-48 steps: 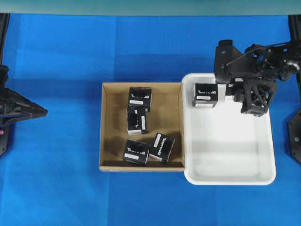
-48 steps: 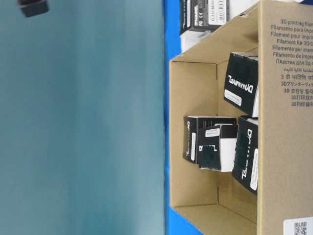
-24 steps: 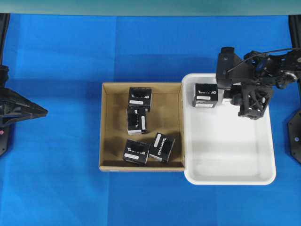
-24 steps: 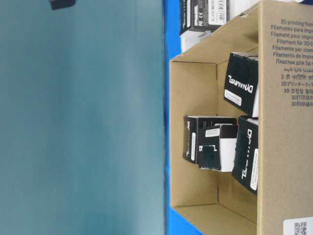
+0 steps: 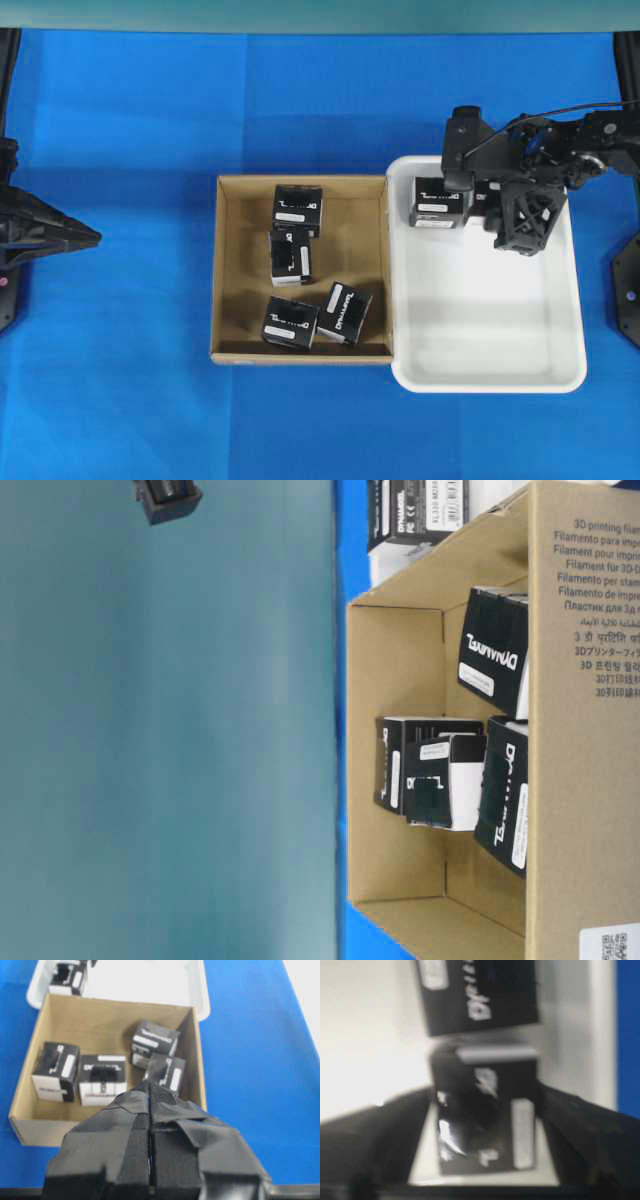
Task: Pick a box that is randomly placed inside the cardboard box.
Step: 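Lower the box into the tray beside the other black box, then open the right gripper and withdraw it to the right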
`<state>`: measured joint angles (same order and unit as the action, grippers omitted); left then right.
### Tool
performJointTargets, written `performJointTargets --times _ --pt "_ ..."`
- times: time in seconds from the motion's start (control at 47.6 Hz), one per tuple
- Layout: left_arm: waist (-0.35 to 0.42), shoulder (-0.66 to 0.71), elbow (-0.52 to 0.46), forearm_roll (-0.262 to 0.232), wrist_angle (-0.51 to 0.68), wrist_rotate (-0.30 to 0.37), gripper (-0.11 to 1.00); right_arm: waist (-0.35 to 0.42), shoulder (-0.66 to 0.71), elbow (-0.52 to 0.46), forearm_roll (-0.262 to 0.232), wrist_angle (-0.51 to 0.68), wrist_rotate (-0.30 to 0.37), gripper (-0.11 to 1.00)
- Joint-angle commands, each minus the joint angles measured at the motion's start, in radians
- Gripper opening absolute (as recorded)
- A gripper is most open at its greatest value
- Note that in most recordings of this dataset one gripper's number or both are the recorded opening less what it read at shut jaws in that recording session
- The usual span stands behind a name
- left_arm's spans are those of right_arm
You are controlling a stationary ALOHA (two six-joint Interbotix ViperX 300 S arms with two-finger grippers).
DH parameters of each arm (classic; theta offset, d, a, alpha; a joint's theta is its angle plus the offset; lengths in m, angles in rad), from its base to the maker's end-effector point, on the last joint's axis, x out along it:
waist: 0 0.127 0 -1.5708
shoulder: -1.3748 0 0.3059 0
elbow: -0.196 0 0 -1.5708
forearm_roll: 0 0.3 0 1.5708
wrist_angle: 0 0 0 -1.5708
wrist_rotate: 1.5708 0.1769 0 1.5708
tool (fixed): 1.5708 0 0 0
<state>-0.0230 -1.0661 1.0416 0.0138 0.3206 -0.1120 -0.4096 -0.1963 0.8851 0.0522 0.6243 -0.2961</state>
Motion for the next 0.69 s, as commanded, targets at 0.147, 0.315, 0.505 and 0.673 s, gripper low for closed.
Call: performJointTargets --times 0.147,0.315,0.505,0.673 --pt "0.002 0.008 -0.031 0.003 -0.005 -0.002 -0.07 0.005 -0.041 -0.054 0.005 0.029 0.015 0.98" --pt "0.003 0.005 -0.031 0.003 -0.005 -0.003 -0.07 0.003 -0.127 -0.114 0.005 0.118 0.075 0.98" --pt "0.002 0.003 -0.032 0.003 -0.002 0.008 -0.07 0.026 -0.27 -0.164 0.006 0.153 0.172 0.98" --pt "-0.012 0.003 -0.032 0.003 -0.002 0.029 -0.07 0.078 -0.385 -0.144 0.018 -0.003 0.236 0.98"
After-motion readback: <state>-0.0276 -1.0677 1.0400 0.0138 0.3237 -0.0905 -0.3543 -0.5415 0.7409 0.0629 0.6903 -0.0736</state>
